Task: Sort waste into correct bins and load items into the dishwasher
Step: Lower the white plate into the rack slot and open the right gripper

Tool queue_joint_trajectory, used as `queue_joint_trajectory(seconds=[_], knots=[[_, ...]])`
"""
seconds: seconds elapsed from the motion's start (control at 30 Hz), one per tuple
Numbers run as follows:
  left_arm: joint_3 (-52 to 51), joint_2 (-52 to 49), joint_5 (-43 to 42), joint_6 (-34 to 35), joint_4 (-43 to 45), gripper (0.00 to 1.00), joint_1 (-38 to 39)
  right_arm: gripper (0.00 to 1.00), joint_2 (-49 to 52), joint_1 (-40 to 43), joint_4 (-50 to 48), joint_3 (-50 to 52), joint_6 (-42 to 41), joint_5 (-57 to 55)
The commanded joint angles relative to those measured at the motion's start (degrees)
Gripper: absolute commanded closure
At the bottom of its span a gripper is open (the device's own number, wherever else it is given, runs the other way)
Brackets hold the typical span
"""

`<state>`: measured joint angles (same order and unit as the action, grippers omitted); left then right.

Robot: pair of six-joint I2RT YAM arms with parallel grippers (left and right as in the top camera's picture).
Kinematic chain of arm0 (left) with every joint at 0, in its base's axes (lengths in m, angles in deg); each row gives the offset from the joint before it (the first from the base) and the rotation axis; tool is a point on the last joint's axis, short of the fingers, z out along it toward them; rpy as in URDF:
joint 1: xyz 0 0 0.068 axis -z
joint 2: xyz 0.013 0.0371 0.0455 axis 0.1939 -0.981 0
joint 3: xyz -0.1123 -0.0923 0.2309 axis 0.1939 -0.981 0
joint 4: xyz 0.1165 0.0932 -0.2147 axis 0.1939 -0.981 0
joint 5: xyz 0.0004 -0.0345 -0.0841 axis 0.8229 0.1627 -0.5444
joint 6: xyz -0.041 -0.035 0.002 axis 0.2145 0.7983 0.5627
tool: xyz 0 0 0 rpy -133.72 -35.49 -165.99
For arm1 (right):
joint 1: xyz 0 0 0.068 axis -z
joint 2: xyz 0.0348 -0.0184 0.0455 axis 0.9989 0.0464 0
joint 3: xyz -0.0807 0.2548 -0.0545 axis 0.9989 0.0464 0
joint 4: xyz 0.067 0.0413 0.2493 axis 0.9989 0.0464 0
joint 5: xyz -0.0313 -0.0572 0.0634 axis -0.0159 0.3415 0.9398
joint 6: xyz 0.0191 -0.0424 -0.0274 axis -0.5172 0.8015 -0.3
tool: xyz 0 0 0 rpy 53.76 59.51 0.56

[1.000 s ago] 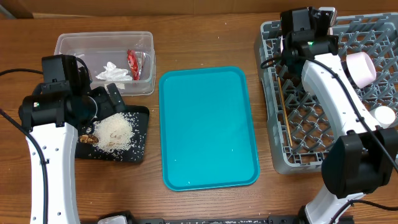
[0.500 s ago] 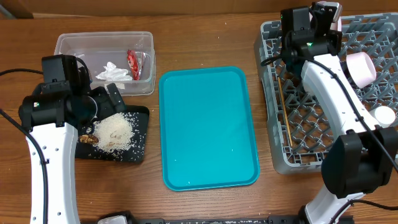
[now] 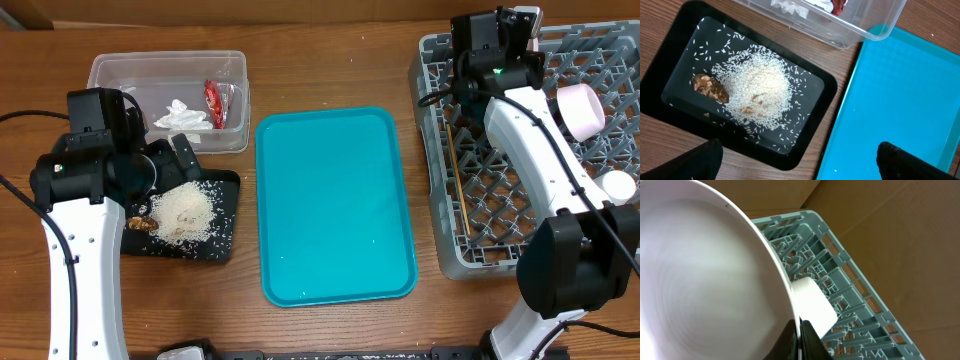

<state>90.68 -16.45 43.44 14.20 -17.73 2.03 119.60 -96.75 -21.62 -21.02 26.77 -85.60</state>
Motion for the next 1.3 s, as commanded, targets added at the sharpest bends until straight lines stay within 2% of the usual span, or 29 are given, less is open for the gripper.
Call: queue_joint_trajectory(seconds=[0.0,0.27,0.63,0.67,0.7,0.73,0.8,0.9,1.27], knots=[[0.81,-0.04,0.15,0.2,0.04,0.0,-0.24,0.96,0.15,0.11,0.44,0.37,-0.02,1.16],[0.81,-0.04,0.13,0.2,0.04,0.0,-0.24,0.96,2.91,-0.98,4.09,0.37,-1.27,1.11],[0.81,-0.04,0.13,0.2,0.04,0.0,-0.24,0.94,2.86,-8.15,5.09,0.35,-1.77,1.16],[0.81,-0.04,0.15,0.2,0.04,0.01,-0.24,0.76,2.86,-9.29,5.46,0.35,-1.97,1.16],[0.81,-0.04,0.15,0.2,0.04,0.0,-0.24,0.67,2.86,-9.57,5.51,0.35,-1.97,1.16],[0.81,-0.04,0.15,0.2,0.04,0.0,-0.24,0.48,2.78,-9.84,5.73,0.33,-2.05,1.16],[0.81,-0.04,0.15,0.2,0.04,0.0,-0.24,0.33,2.21,-10.05,6.8,0.33,-3.74,1.16],[0.81,-0.04,0.13,0.2,0.04,0.0,-0.24,0.27,-0.13,-10.1,8.9,0.31,-7.43,3.19],[0.81,-0.04,0.15,0.2,0.04,0.0,-0.24,0.26,-14.47,-7.74,12.52,0.22,-8.04,40.39]])
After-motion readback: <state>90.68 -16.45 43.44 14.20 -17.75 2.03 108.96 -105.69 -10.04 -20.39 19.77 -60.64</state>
